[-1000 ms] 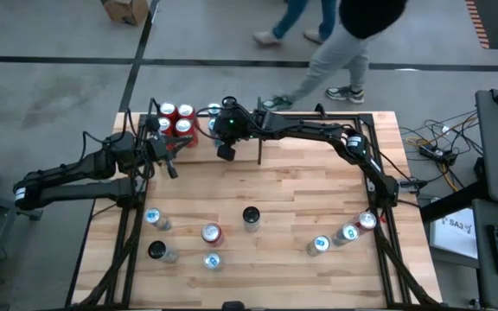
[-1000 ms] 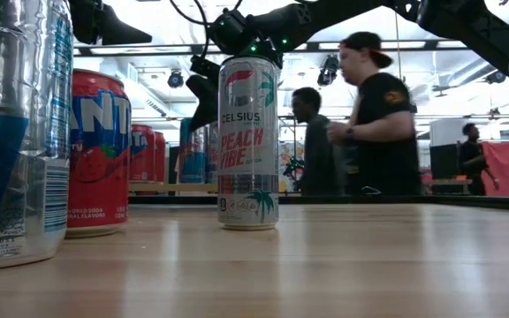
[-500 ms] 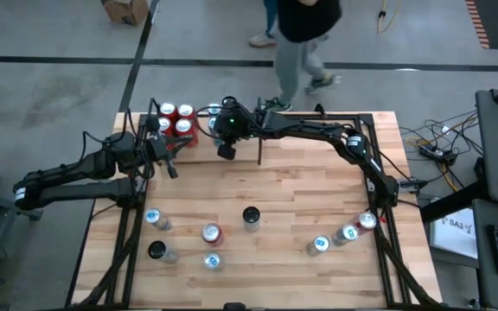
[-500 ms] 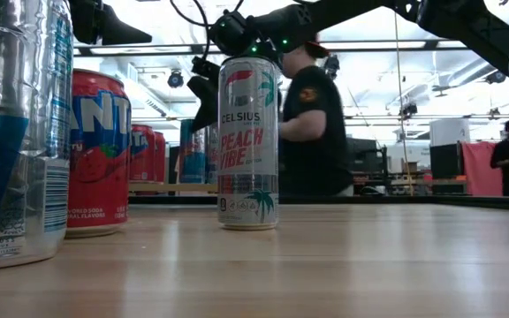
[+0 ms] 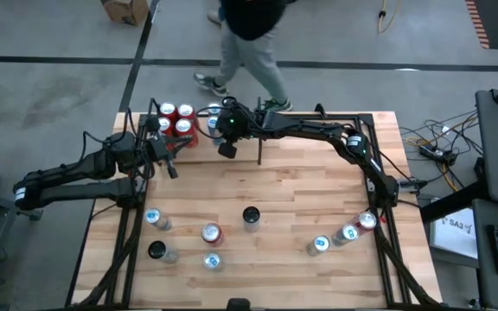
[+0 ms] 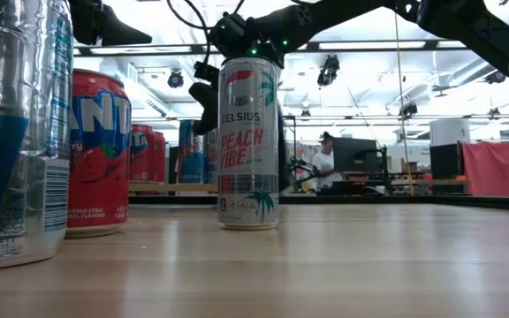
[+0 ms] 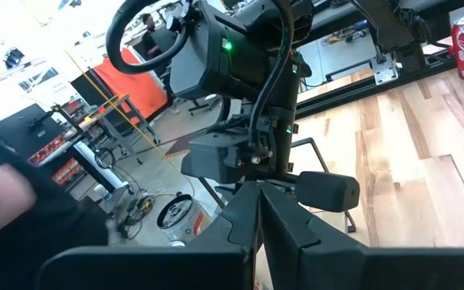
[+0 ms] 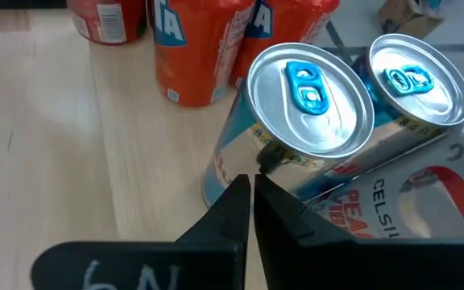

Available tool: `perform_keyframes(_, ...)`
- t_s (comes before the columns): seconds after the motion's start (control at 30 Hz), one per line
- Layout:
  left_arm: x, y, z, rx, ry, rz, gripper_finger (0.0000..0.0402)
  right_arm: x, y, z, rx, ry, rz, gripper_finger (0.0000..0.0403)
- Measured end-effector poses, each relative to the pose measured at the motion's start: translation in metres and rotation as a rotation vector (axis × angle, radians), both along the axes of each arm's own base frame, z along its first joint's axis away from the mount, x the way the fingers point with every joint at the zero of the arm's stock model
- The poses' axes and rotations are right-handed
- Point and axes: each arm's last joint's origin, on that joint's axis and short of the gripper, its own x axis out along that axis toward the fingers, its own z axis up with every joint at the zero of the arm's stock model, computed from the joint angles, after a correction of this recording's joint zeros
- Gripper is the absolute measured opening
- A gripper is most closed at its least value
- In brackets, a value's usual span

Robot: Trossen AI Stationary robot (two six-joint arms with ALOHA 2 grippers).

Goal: Place canned beverage on shelf
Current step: Put the blue soda can on the shelf aligned with the other blue soda can, then put the white and pink soda can on the shelf aligned with the other white and pink soda can

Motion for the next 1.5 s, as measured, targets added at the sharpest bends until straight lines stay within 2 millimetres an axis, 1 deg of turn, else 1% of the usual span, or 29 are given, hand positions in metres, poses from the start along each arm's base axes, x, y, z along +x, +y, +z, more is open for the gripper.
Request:
perform_keyframes(0.37,0.000,0.000,0.000,0.000,0.000,0.000,0.0000,0.000,-0.004,-0.001,-0.010,-0.014,-0.003,0.0009)
perform_keyframes(0.6,0.000,0.000,0.000,0.000,0.000,0.000,0.0000,-0.001,-0.004,-0.008,-0.006,0.001,-0.005,0.0009)
perform_keyframes(0.77,0.000,0.000,0.000,0.000,0.000,0.000,0.0000,0.000,-0.001,-0.005,0.003,-0.002,-0.007,0.0009)
perform_keyframes(0.9,0.000,0.000,0.000,0.000,0.000,0.000,0.0000,0.003,0.011,-0.001,0.013,-0.009,0.009,0.0009)
perform_keyframes(1.03,0.000,0.000,0.000,-0.004,-0.003,0.000,0.0000,0.004,0.029,0.006,0.008,0.002,0.050,0.0009)
perform_keyframes(1.23,0.000,0.000,0.001,-0.029,-0.024,0.003,0.0000,-0.006,0.063,0.031,0.003,0.029,0.120,0.0009)
perform_keyframes(1.5,0.004,-0.001,-0.001,-0.137,-0.052,-0.041,0.0000,-0.030,0.106,0.072,-0.048,0.063,0.249,0.0009)
